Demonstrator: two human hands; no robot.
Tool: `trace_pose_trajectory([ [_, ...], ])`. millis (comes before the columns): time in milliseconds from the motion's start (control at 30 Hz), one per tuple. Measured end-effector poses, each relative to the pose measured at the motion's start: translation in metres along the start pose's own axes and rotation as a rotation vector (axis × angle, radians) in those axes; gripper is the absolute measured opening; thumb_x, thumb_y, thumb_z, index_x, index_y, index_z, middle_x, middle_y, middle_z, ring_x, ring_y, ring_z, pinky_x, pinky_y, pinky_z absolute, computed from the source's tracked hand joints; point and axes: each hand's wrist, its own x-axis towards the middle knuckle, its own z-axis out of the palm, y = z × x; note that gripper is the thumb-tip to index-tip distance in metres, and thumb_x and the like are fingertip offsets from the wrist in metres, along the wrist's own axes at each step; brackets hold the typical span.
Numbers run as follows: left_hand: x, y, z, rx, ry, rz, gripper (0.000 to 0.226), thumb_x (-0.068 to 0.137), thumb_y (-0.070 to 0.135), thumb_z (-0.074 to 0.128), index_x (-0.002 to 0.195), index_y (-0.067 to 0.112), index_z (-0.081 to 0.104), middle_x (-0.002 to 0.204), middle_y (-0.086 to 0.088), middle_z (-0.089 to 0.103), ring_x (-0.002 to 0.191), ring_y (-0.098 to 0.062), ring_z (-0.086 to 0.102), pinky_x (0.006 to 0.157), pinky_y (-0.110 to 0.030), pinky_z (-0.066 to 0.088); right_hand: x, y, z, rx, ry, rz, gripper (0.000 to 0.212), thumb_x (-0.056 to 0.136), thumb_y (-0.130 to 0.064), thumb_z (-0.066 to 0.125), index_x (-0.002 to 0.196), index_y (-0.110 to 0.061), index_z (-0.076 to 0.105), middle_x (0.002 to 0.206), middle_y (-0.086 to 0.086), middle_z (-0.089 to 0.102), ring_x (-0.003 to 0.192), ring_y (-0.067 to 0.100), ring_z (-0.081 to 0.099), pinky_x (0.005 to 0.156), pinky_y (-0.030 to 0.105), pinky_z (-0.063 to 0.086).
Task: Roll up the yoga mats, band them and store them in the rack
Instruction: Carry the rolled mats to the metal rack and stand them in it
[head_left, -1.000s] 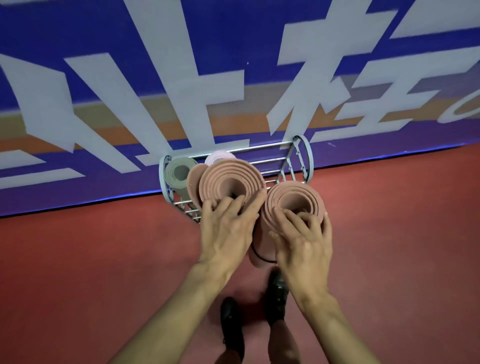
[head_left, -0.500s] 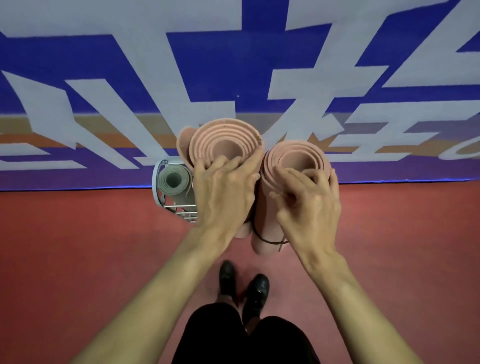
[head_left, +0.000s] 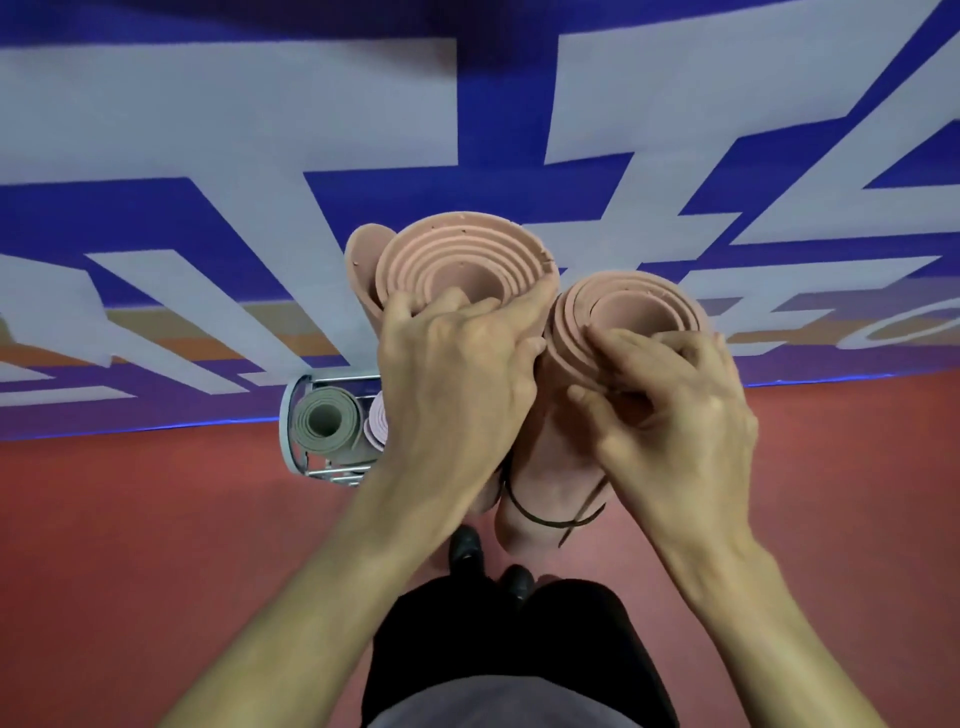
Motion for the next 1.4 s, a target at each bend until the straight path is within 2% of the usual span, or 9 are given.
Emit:
trace_pose_trajectory([
  [67, 0.008, 0.005, -0.009, 0.001, 0.011, 0.007, 0.045, 0.084, 0.031, 0.072, 0.129, 0.034, 0.073, 0.082, 0.007, 0.076, 0.076, -0.023, 0.06, 0.083, -0.043, 0.039, 0.006, -0.003, -0.008, 0.006, 0.009, -0.002, 0.046, 0.074, -0.018, 0.087, 0.119, -0.021, 0.077, 0.121, -0.016, 0.054, 0.102, 0.017, 0.051, 0.09, 0.059, 0.054],
  [233, 0.031, 0.018, -0.021, 0.038, 0.052, 0.048, 0.045, 0.089, 0.03, 0.067, 0.133, 0.034, 0.07, 0.082, 0.008, 0.074, 0.076, -0.022, 0.056, 0.082, -0.043, 0.036, 0.027, 0.002, -0.021, 0.072, 0.033, -0.036, 0.045, 0.077, -0.022, 0.082, 0.122, -0.022, 0.076, 0.116, -0.015, 0.07, 0.103, 0.02, 0.055, 0.094, 0.063, 0.052],
  [433, 0.038, 0.012, -0.011, 0.056, 0.076, 0.055, 0.042, 0.093, 0.029, 0.067, 0.135, 0.033, 0.068, 0.088, 0.006, 0.075, 0.077, -0.024, 0.059, 0.08, -0.045, 0.037, 0.044, 0.018, -0.008, 0.142, 0.029, -0.083, 0.047, 0.079, -0.016, 0.084, 0.125, -0.02, 0.074, 0.131, -0.016, 0.055, 0.105, 0.022, 0.056, 0.099, 0.069, 0.048],
  [633, 0.029, -0.004, 0.02, 0.03, 0.071, -0.019, 0.043, 0.086, 0.025, 0.075, 0.128, 0.032, 0.073, 0.091, 0.005, 0.077, 0.08, -0.024, 0.061, 0.082, -0.039, 0.032, 0.055, 0.047, 0.02, 0.179, 0.021, -0.101, 0.046, 0.081, -0.015, 0.083, 0.126, -0.017, 0.073, 0.12, -0.013, 0.068, 0.105, 0.03, 0.06, 0.105, 0.071, 0.042],
  [800, 0.024, -0.018, 0.035, 0.03, 0.066, -0.051, 0.042, 0.087, 0.025, 0.075, 0.128, 0.033, 0.074, 0.097, 0.008, 0.078, 0.082, -0.022, 0.061, 0.084, -0.037, 0.031, 0.072, 0.054, 0.026, 0.239, 0.028, -0.138, 0.047, 0.081, -0.016, 0.082, 0.126, -0.018, 0.072, 0.111, -0.041, 0.056, 0.103, 0.029, 0.06, 0.102, 0.071, 0.044],
  [933, 0.022, -0.023, 0.049, 0.084, 0.049, -0.033, 0.041, 0.088, 0.024, 0.073, 0.128, 0.034, 0.073, 0.095, 0.01, 0.077, 0.081, -0.023, 0.06, 0.084, -0.042, 0.036, 0.076, 0.057, 0.027, 0.236, 0.038, -0.151, 0.046, 0.079, -0.012, 0.084, 0.124, -0.013, 0.075, 0.113, -0.026, 0.058, 0.102, 0.032, 0.062, 0.117, 0.07, 0.03],
  [1000, 0.021, -0.025, 0.056, 0.07, 0.025, -0.029, 0.041, 0.087, 0.024, 0.073, 0.127, 0.034, 0.073, 0.093, 0.008, 0.077, 0.081, -0.024, 0.06, 0.084, -0.043, 0.038, 0.078, 0.058, 0.027, 0.231, 0.037, -0.15, 0.045, 0.079, -0.011, 0.084, 0.123, -0.012, 0.075, 0.112, -0.021, 0.061, 0.101, 0.033, 0.062, 0.117, 0.071, 0.029],
  [1200, 0.021, -0.034, 0.076, 0.052, -0.031, -0.057, 0.042, 0.082, 0.023, 0.077, 0.123, 0.032, 0.076, 0.096, -0.002, 0.08, 0.082, -0.028, 0.065, 0.083, -0.046, 0.042, 0.088, 0.057, 0.022, 0.202, 0.029, -0.199, 0.044, 0.081, -0.01, 0.084, 0.123, -0.011, 0.075, 0.113, -0.019, 0.063, 0.101, 0.032, 0.061, 0.117, 0.071, 0.027],
  [1400, 0.006, -0.051, 0.116, 0.136, -0.146, -0.062, 0.042, 0.083, 0.027, 0.07, 0.124, 0.033, 0.075, 0.099, -0.003, 0.08, 0.083, -0.028, 0.066, 0.081, -0.042, 0.035, 0.088, 0.069, 0.028, 0.19, 0.035, -0.205, 0.043, 0.082, -0.009, 0.085, 0.124, -0.01, 0.075, 0.115, -0.016, 0.067, 0.104, 0.032, 0.062, 0.125, 0.058, 0.018],
])
